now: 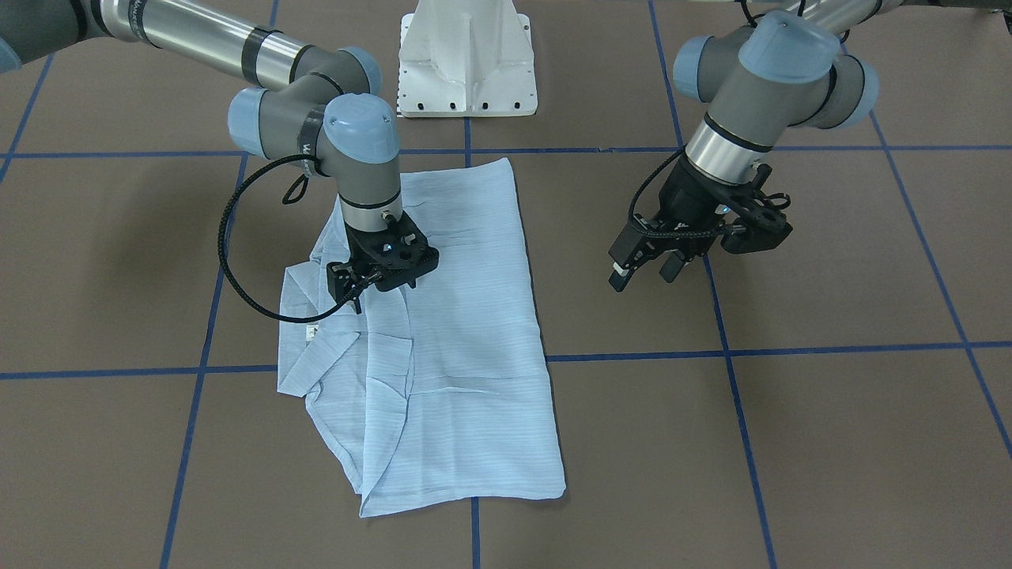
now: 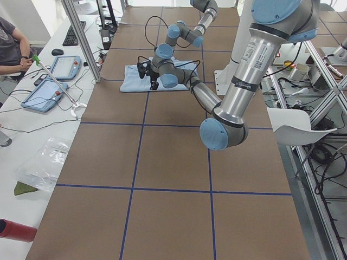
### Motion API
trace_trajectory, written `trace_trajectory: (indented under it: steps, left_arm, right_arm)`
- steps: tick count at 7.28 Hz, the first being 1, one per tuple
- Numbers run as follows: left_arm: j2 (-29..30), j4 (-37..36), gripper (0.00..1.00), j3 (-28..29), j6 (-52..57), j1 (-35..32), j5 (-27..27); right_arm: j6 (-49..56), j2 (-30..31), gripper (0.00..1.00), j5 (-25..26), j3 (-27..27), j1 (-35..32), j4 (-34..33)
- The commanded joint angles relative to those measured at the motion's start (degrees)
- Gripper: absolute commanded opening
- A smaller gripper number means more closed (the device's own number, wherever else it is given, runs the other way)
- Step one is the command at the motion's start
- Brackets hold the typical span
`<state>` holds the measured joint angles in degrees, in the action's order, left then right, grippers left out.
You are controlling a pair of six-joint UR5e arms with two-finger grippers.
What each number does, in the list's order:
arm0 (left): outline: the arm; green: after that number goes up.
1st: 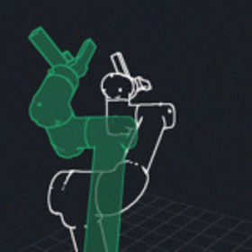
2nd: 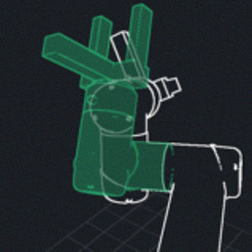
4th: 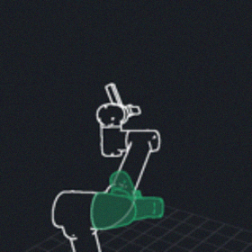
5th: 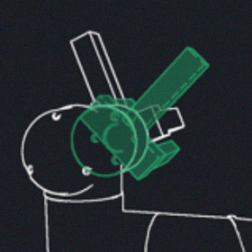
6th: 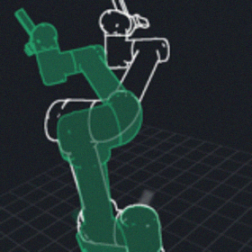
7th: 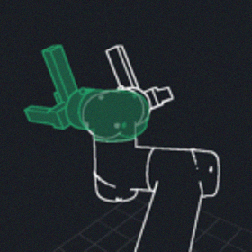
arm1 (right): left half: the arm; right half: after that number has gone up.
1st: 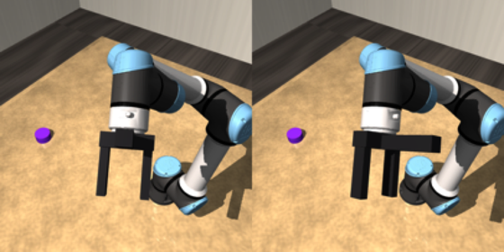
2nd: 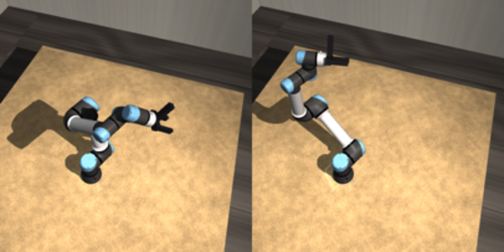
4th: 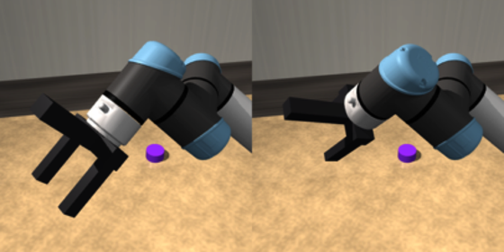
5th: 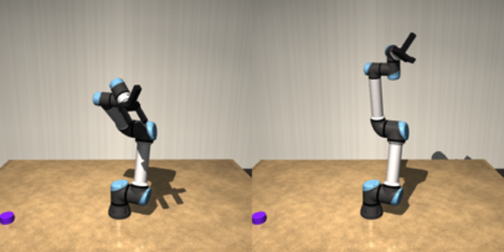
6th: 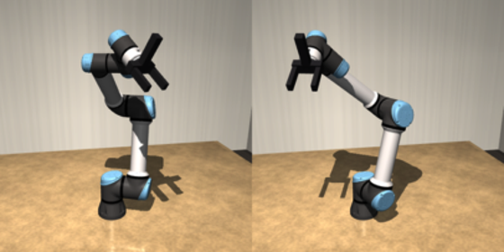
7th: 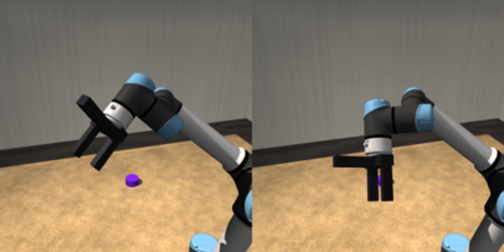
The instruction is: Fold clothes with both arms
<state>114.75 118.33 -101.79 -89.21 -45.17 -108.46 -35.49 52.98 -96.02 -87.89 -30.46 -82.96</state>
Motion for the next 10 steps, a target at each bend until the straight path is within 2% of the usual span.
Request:
trace_trajectory:
  steps: [1,2,3,4,7,10]
  left_arm:
    - [0.04,0.23,1.00,0.02,0.00,0.00,0.00]
    - [0.04,0.24,1.00,0.02,0.00,0.00,0.09]
    - [0.04,0.24,1.00,0.02,0.00,0.00,0.09]
    - [-0.05,0.24,1.00,0.02,0.00,0.00,0.09]
    - [-0.14,0.24,1.00,0.10,0.00,0.00,0.09]
    - [-0.23,0.15,1.00,0.10,0.00,0.00,0.09]
  right_arm:
    - [0.07,0.19,1.00,-1.61,-0.70,0.05,-3.94]
    - [0.07,0.02,0.83,-2.67,-2.36,0.05,-6.23]
    - [0.07,0.02,0.56,-4.25,-3.59,-0.04,-7.12]
    - [0.07,-0.07,0.41,-4.26,-3.61,-0.04,-7.13]
    - [0.07,-0.60,0.34,-4.26,-2.38,0.05,-6.60]
    - [-0.10,-0.68,0.34,-4.44,-1.94,0.31,-6.51]
